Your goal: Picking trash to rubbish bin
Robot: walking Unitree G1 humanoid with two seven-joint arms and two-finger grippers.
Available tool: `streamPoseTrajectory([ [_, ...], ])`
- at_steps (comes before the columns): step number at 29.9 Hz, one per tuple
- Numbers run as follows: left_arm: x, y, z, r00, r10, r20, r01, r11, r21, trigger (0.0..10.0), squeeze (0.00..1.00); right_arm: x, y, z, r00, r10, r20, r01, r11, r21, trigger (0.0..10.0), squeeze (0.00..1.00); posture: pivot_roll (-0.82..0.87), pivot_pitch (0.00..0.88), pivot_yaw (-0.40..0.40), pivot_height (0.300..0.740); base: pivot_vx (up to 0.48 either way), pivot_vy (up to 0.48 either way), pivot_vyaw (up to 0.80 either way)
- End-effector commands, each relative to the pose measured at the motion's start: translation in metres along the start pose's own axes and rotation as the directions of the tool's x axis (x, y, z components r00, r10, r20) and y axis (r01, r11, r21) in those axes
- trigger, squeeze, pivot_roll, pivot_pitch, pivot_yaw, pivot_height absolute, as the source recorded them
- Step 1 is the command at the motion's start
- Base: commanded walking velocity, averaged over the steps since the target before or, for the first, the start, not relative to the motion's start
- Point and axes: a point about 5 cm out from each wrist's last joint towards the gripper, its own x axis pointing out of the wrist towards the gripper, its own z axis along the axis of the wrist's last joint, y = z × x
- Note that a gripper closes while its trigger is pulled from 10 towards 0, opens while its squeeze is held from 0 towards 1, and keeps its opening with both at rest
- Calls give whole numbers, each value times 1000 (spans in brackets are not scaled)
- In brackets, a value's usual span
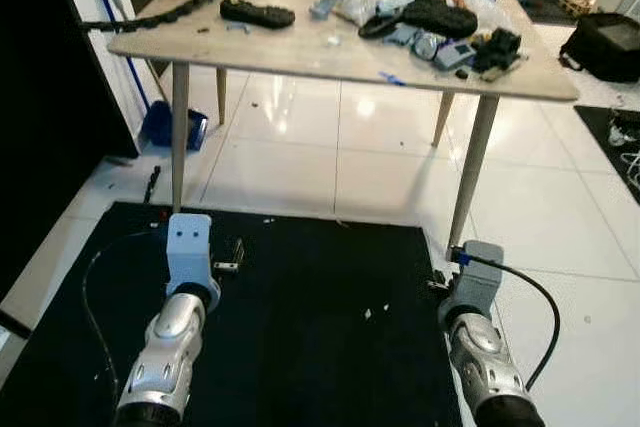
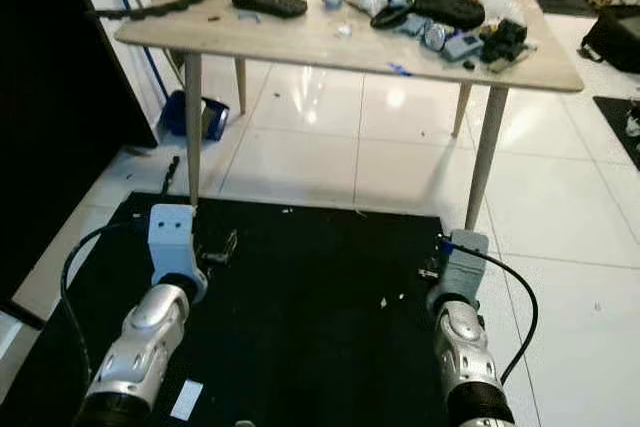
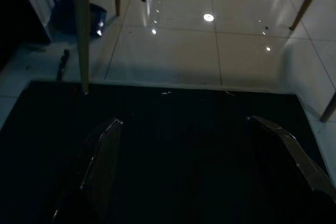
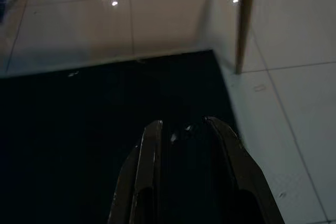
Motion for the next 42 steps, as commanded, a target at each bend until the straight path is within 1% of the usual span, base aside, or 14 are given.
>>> streamPoseTrajectory([
  [1,-3,2,-6,1000,3,-20,-3,1000,7,10000,0,-2,-3,-4,1000,-8,-18,8,1000,3,10000,0,23,123,-10,740,315,0,0],
  [12,-4,2,-5,1000,-1,-17,1,1000,10,10000,0,-2,-2,-4,1000,2,-13,-2,1000,-4,10000,0,23,116,-12,740,313,0,0],
  [22,-4,2,-5,1000,2,-14,-2,1000,8,10000,0,-1,1,1,1000,21,14,-21,1000,-8,10000,0,20,116,-15,740,313,0,0],
  [26,-3,2,-3,1000,4,-10,-4,1000,9,10000,0,-1,0,5,999,7,41,-7,1000,2,10000,0,21,122,-16,740,312,0,0],
  [34,0,4,7,1000,13,16,-13,1000,8,10000,0,2,1,25,991,3,131,0,1000,-30,10000,0,21,132,-15,740,308,0,0],
  [35,2,4,10,1000,12,25,-13,1000,9,10000,0,2,4,28,989,20,146,-14,999,-44,10000,0,21,132,-15,740,304,0,456],
  [38,3,4,12,999,14,30,-15,1000,14,10000,0,3,4,30,988,24,151,-16,998,-58,10000,0,21,137,-16,740,306,0,623],
  [42,3,4,12,999,16,31,-16,1000,16,10000,0,3,5,30,988,31,152,-23,998,-58,10000,0,21,137,-16,740,304,0,800],
])
